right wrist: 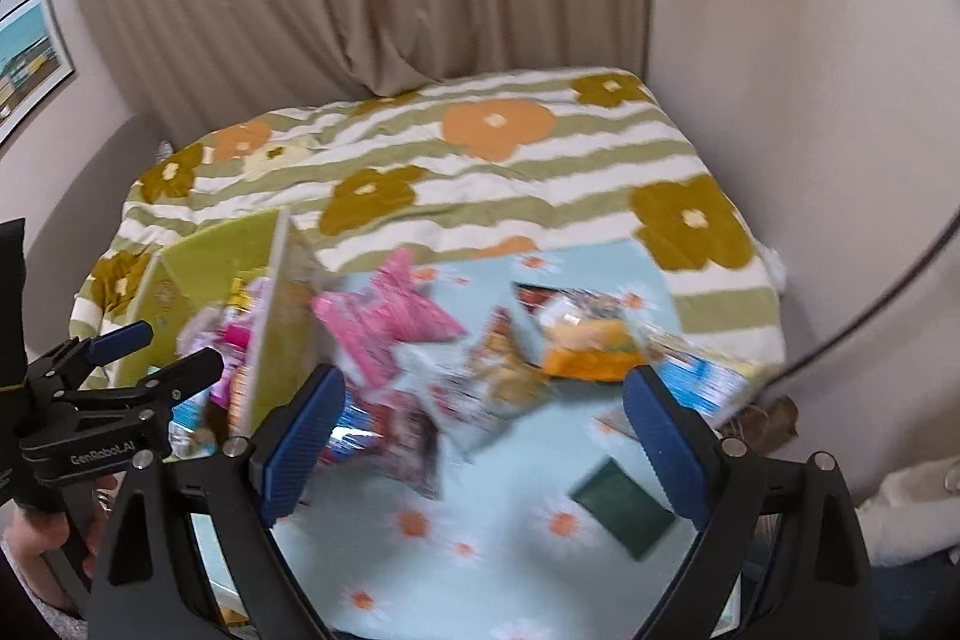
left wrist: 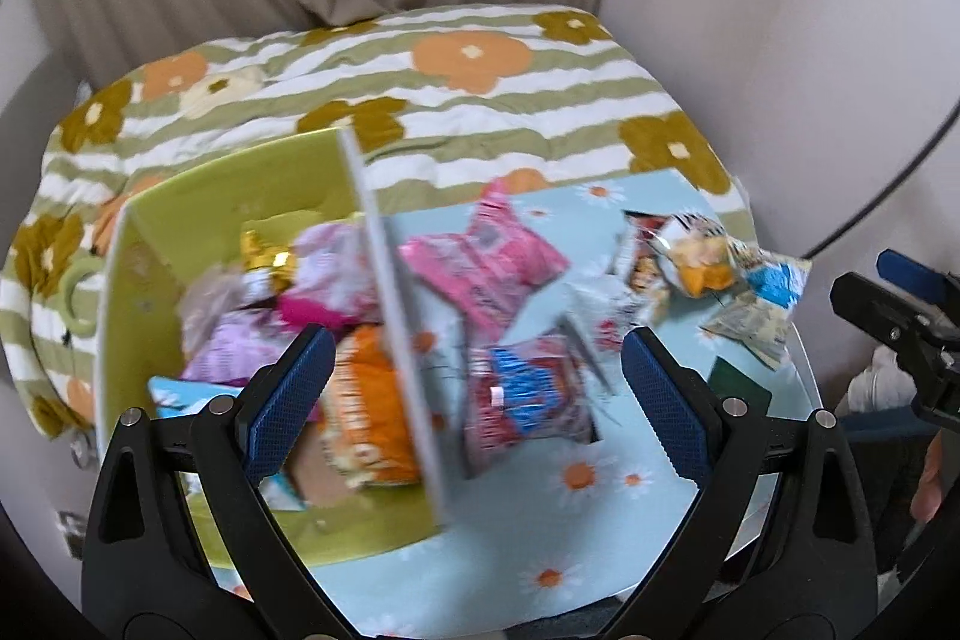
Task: Organize snacks
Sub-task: 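Move both tools back over the remaining snack pile, then grasp the grey-white corn chip bag with the left tool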
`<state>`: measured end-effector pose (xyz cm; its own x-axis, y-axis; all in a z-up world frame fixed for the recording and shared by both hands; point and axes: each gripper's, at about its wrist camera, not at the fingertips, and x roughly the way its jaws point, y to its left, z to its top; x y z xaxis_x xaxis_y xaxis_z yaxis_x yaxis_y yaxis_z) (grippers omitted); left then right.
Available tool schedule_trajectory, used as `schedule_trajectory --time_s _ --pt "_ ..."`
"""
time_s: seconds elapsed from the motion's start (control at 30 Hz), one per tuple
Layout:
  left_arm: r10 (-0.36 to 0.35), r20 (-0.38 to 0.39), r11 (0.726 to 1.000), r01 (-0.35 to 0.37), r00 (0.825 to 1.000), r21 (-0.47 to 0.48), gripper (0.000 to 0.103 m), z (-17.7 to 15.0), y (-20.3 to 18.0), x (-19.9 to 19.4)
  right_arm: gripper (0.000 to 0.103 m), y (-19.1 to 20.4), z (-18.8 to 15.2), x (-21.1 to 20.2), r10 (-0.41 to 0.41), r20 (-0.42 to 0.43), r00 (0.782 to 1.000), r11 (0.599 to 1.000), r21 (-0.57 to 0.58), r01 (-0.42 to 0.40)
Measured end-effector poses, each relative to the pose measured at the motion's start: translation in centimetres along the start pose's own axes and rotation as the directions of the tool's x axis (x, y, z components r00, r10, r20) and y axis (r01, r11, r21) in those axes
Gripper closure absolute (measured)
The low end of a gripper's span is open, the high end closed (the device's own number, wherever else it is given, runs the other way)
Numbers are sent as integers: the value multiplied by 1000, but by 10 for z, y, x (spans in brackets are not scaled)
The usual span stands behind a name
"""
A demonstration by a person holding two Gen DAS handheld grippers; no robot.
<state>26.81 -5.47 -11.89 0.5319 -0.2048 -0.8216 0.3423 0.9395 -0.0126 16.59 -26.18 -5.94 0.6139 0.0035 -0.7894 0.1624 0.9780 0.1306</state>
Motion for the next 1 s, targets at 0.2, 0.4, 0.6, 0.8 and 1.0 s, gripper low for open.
schedule_trajectory --time_s 0.2,0.4,0.6,0.8,1.0 --pt "9 -18 991 -6 1000 130 7 -3 -65 29 11 -56 -15 6 -23 -33 999 998 55 25" --pt "115 -7 952 -108 993 286 7 -12 -122 76 11 -98 -28 25 -47 -82 996 994 90 54" --pt "204 -6 867 -178 979 466 7 -22 -158 123 11 -130 -35 50 -20 -105 994 990 139 34" --pt "238 -37 781 -169 970 601 7 -28 -179 162 11 -146 -41 85 13 -150 989 976 218 20" --pt "250 -65 734 -146 966 663 7 -24 -185 194 11 -152 -46 107 20 -152 988 955 297 27"
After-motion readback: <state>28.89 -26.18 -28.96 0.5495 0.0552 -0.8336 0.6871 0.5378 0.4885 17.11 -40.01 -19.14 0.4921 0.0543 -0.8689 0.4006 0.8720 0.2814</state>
